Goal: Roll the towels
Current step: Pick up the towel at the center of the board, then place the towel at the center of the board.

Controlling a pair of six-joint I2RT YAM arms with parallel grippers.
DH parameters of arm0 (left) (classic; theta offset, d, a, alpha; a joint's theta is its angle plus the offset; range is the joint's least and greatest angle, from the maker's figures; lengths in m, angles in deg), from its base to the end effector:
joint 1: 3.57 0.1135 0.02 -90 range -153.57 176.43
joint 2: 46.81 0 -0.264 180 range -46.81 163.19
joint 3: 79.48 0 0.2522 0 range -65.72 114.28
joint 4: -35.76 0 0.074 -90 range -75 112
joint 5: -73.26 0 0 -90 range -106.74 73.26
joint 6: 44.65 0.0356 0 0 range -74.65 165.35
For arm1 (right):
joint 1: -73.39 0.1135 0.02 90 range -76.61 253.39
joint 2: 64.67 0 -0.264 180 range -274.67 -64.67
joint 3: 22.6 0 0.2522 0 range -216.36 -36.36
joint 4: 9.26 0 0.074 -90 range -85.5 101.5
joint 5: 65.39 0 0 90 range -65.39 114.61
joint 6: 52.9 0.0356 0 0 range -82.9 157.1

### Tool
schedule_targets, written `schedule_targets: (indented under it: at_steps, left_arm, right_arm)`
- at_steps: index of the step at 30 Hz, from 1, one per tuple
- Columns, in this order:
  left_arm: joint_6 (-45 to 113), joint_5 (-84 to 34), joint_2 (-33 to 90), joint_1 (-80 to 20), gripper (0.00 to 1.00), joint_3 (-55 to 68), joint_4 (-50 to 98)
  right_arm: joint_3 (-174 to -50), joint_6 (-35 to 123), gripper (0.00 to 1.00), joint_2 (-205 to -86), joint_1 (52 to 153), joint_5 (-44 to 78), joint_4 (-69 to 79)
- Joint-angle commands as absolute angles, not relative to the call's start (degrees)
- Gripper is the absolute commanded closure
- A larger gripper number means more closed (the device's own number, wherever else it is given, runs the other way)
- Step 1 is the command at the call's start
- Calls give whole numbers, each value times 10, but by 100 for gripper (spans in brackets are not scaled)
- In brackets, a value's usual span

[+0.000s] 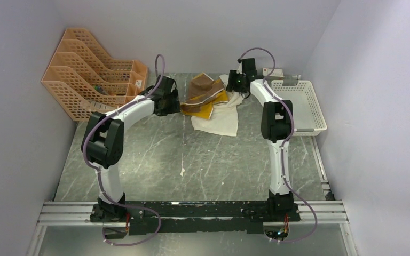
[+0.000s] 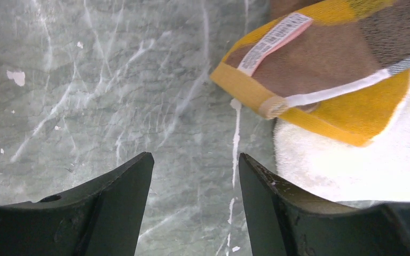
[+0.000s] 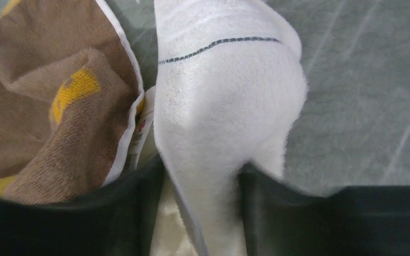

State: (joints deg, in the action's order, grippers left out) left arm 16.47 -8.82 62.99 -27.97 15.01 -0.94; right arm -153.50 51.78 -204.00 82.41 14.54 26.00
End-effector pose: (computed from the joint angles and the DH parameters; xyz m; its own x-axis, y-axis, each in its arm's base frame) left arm 0.3844 -0.1690 0.2092 -0.7888 -0.1675 -0.5914 -0.0560 0.9777 -0.2022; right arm 0.5408 0.0922 0.1732 -0.7307 0.1366 -0.6689 -0.0972 0.9489 0.3001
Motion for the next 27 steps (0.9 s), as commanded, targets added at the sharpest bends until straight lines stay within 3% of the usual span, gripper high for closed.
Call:
schedule_targets:
  at_steps: [1,2,3,6,11,18,27]
  left_arm:
    - [179,-121,612,-271,28,165,-3]
    - [182,-125,612,-268,28,165,-2]
    - [183,-131,611,-264,28,163,0]
    - [184,-154,605,-248,27,153,8]
    - [183,-178,585,-226,27,140,15]
    - [188,-188,551,-217,26,123,13]
    - [184,-200,552,-215,25,114,18]
  right_arm:
    - [-1592,497,67,-2086,838,134,340]
    - [-1593,498,95,-2081,838,134,343]
    - [-1592,500,100,-2072,838,136,343]
    - [-1640,500,100,-2043,832,152,358]
    - [-1827,539,100,-2018,796,150,367]
    - [-1762,590,100,-1909,762,100,205]
    - [-1687,510,100,-1831,785,217,123]
